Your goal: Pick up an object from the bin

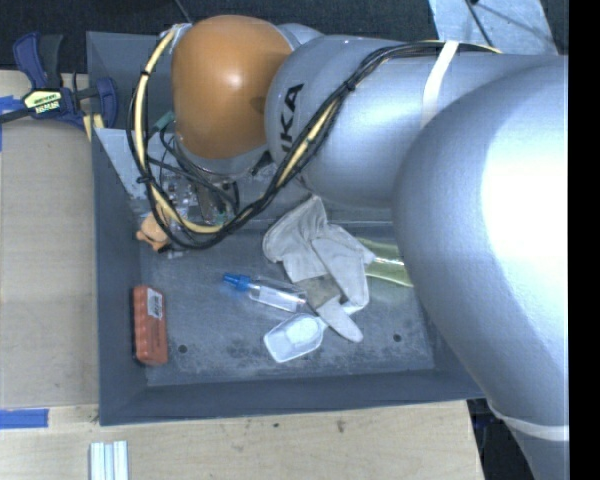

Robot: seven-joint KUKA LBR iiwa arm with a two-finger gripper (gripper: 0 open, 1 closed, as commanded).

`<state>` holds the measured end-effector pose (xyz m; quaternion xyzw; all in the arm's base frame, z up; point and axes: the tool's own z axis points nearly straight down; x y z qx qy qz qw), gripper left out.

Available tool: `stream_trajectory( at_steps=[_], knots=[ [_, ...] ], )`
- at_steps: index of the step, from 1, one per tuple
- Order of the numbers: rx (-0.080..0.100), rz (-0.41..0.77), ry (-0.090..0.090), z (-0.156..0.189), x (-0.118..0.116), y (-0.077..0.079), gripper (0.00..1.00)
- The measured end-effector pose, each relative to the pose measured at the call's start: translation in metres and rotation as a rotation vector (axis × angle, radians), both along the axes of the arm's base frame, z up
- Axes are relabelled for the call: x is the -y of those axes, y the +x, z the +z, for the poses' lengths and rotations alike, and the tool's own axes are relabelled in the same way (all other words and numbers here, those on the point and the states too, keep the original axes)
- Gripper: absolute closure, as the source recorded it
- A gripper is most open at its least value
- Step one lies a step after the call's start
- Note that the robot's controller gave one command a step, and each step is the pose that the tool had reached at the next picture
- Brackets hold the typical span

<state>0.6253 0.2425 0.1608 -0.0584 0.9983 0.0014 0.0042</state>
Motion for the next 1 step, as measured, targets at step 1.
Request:
stream_trajectory(
  at_steps=[1],
  knots=[
    [-0.005, -0.001, -0.002, 0.0062, 0.0004, -0.0007, 1.0]
  ],
)
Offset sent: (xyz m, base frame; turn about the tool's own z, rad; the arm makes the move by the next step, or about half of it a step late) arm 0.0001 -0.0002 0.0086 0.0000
